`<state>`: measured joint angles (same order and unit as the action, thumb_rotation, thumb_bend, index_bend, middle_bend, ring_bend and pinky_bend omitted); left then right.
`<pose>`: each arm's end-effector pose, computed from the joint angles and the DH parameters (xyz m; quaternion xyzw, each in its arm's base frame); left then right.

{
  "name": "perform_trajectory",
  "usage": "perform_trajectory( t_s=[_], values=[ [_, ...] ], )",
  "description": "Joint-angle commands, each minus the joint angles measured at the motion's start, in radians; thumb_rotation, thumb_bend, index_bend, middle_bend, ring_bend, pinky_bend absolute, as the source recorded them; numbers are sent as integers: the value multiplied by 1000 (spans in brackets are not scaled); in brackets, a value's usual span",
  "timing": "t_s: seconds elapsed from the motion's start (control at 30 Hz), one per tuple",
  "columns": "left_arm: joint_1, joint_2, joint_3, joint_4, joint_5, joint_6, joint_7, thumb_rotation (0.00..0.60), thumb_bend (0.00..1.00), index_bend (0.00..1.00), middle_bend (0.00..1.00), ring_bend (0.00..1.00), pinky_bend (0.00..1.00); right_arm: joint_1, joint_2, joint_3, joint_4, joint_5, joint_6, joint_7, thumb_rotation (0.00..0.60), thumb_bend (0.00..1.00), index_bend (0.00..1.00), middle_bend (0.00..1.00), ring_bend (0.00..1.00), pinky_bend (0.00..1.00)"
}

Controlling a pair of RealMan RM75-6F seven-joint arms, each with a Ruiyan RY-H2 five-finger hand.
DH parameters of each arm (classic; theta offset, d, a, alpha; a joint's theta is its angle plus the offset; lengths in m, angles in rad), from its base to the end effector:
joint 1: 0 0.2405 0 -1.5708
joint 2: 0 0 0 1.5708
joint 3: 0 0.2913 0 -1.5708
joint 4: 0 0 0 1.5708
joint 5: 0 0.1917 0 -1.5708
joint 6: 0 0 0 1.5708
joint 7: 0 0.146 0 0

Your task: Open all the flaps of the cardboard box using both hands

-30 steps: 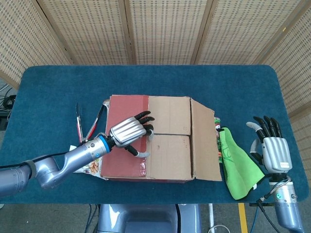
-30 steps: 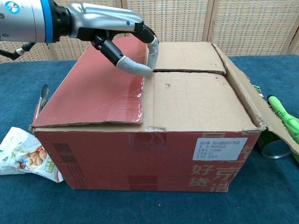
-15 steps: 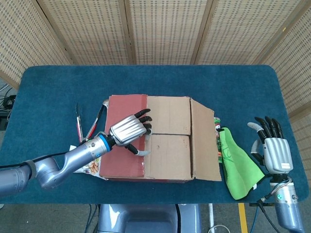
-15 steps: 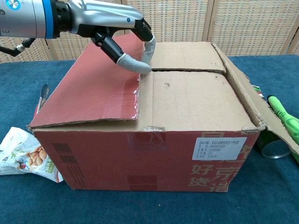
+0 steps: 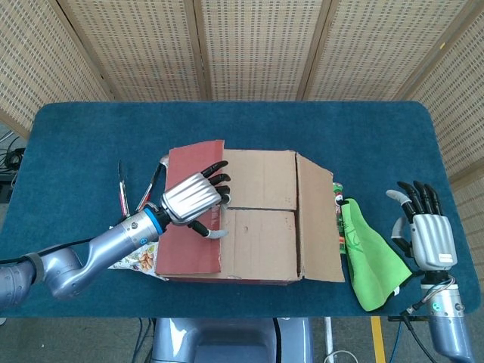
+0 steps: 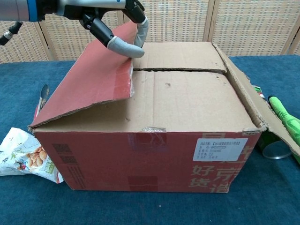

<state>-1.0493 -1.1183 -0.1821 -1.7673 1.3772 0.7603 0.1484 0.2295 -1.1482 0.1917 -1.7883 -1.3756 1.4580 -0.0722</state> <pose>-0.0418 0.3751 0.1054 -0.8605 -0.1807 -0.3873 0.2772 -0.2736 -0.2483 0.1902 0.5470 -0.3877 0.4840 0.5623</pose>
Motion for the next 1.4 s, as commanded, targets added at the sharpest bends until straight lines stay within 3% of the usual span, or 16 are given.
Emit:
perform_trajectory(
  t_s=[0.03,0.7,1.4],
  values=[
    [17,20,-2,-21,13,27,3,239,246,619,422,190,0,1,-1,0,1,-1,-1,-1,600,853,221,139,0,0],
    [167,199,20,-171,127,211,-3,237,236,619,429,198,0,7,-2,5,-2,-5,-13,-3,600,853,221,139,0,0],
    [340,315,44,-234,173,381,-35,238,221,619,429,198,0,18,-1,7,-18,-8,-26,-30,600,853,221,139,0,0]
  ],
)
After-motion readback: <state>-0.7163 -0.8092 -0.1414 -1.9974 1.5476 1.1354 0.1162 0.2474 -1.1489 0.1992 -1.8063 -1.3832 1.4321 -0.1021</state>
